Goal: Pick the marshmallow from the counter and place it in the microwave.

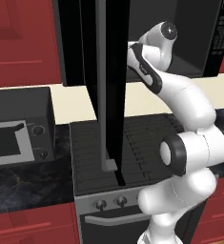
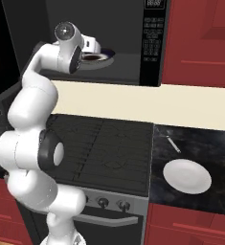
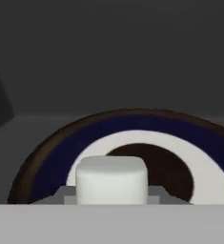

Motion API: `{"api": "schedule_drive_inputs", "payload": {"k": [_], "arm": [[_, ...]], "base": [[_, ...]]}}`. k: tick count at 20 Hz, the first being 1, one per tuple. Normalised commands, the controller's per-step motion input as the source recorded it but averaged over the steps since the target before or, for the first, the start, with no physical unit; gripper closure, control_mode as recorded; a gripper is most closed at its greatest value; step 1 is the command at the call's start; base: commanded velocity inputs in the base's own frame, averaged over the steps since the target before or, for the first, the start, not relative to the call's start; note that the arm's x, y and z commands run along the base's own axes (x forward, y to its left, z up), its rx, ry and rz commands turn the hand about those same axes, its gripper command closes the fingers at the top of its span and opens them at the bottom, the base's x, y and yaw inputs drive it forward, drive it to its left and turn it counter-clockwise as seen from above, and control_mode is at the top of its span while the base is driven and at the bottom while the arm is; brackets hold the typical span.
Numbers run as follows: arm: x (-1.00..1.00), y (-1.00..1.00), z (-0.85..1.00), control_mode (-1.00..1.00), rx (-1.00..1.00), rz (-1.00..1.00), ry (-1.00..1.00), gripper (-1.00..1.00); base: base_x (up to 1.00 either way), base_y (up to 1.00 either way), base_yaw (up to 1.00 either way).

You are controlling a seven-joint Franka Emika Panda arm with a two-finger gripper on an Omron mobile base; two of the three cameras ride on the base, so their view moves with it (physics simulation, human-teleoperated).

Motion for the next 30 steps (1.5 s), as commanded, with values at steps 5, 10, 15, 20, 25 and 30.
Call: {"api": "schedule_drive_inputs", "payload": {"k": [5, 10, 15, 20, 25, 30], "arm": [[0.47, 0.00, 0.00, -1.00, -0.11, 0.11, 0.12, 1.00], [0.27, -0.06, 0.00, -1.00, -0.11, 0.10, 0.14, 1.00], [0.25, -0.06, -0.12, -1.00, -0.05, 0.06, 0.12, 1.00], [0.28, 0.00, -0.18, -1.00, 0.00, 0.04, 0.09, 1.00], [0.06, 0.00, -0.21, -1.00, 0.00, 0.01, 0.08, 1.00], [-0.13, 0.00, -0.14, -1.00, 0.00, 0.00, 0.01, -1.00]], "base": [[0.00, 0.00, 0.00], [0.00, 0.00, 0.00], [0.00, 0.00, 0.00], [0.00, 0.00, 0.00], [0.00, 0.00, 0.00], [0.00, 0.00, 0.00]]}}
